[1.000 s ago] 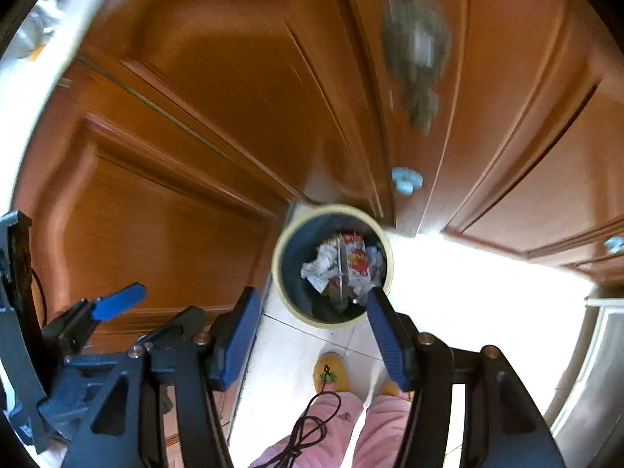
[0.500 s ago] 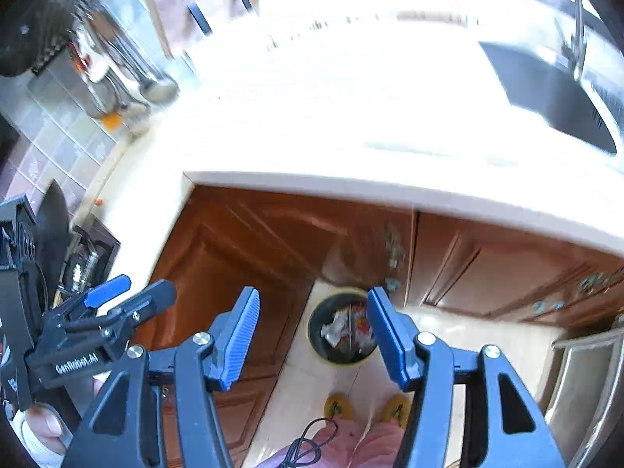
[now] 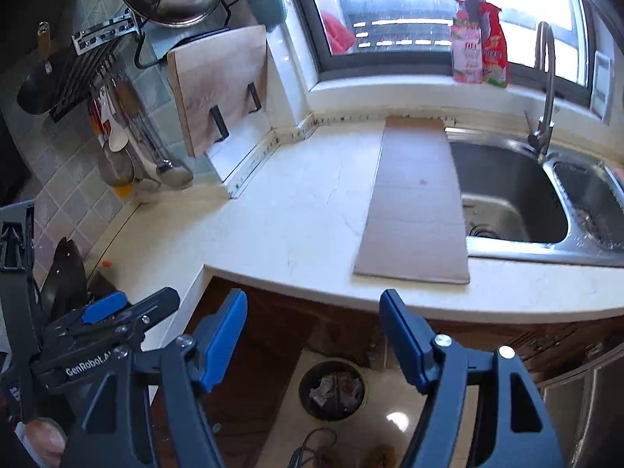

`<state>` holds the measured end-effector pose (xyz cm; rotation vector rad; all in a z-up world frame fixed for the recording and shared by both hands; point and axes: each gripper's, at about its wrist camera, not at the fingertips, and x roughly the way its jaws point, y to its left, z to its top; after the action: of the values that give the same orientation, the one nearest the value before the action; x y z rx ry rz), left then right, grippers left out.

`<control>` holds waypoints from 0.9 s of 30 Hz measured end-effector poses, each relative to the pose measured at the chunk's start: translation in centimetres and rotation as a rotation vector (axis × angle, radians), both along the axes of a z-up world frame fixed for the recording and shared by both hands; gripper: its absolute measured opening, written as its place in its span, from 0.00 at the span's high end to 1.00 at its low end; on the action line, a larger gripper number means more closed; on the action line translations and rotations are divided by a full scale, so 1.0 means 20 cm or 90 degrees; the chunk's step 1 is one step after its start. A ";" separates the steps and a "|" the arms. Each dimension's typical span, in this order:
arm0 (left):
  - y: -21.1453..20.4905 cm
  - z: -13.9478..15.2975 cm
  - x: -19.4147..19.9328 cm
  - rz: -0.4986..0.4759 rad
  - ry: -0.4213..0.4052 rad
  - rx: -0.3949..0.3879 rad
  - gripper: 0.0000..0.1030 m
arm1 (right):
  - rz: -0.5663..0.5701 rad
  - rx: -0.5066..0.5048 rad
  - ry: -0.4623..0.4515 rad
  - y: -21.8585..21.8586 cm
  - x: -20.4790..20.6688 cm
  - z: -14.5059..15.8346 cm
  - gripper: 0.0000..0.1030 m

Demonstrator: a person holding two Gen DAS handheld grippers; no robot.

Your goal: Collect trash

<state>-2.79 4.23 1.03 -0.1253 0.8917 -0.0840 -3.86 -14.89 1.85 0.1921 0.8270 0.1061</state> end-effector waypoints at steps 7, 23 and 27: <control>-0.01 0.07 0.01 0.023 -0.027 0.042 0.01 | -0.004 -0.025 -0.027 0.03 0.02 0.07 0.31; -0.07 0.22 -0.02 0.018 -0.114 0.069 0.01 | -0.043 -0.034 -0.031 0.00 0.07 0.11 0.30; -0.11 0.24 -0.03 0.005 -0.135 0.081 0.01 | -0.045 -0.041 -0.037 0.01 0.07 0.12 0.30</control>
<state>-3.34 2.10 5.86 -0.0002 0.6822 -0.0326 -2.48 -14.75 4.25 0.1565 0.7638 0.0185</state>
